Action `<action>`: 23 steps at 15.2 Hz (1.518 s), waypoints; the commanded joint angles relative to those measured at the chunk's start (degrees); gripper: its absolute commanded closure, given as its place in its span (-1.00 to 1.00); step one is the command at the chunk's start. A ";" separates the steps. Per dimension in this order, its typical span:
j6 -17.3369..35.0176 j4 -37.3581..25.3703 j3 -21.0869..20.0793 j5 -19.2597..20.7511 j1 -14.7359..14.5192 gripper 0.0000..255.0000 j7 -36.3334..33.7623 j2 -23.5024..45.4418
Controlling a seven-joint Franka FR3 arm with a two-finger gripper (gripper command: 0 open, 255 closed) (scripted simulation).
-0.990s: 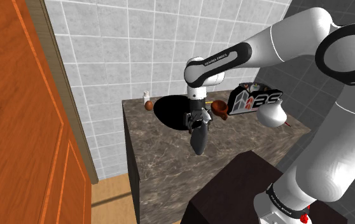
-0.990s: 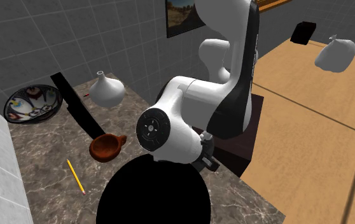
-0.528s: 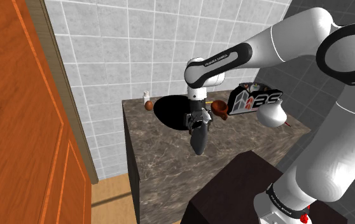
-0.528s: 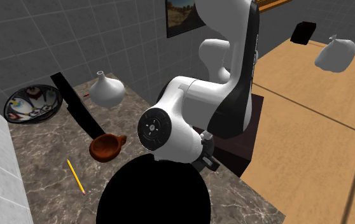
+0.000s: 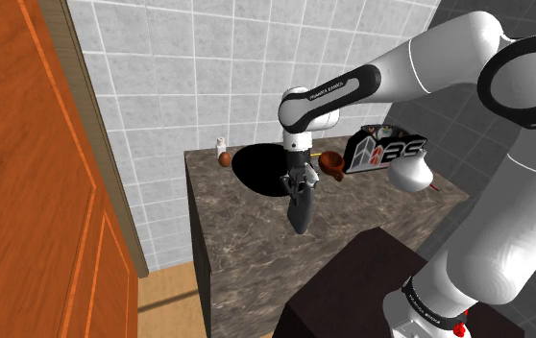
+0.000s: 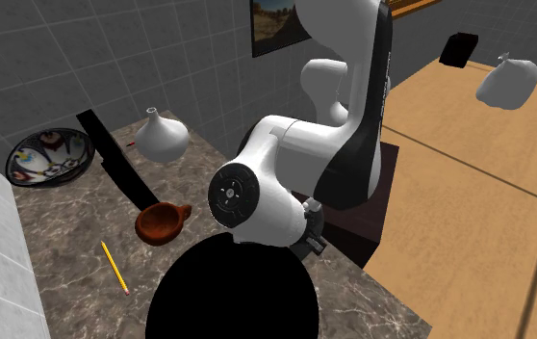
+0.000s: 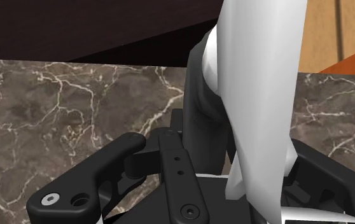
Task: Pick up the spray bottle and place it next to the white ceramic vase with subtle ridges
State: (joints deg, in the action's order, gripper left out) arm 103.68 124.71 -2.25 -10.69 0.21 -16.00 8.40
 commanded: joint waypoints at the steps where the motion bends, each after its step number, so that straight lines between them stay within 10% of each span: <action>1: 0.00 0.01 0.00 0.00 0.00 1.00 0.00 0.00; 23: -15.12 -7.50 0.21 0.27 0.29 1.00 -2.25 -7.76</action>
State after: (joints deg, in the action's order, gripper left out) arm 89.30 117.75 -2.07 -10.43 0.48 -18.15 0.82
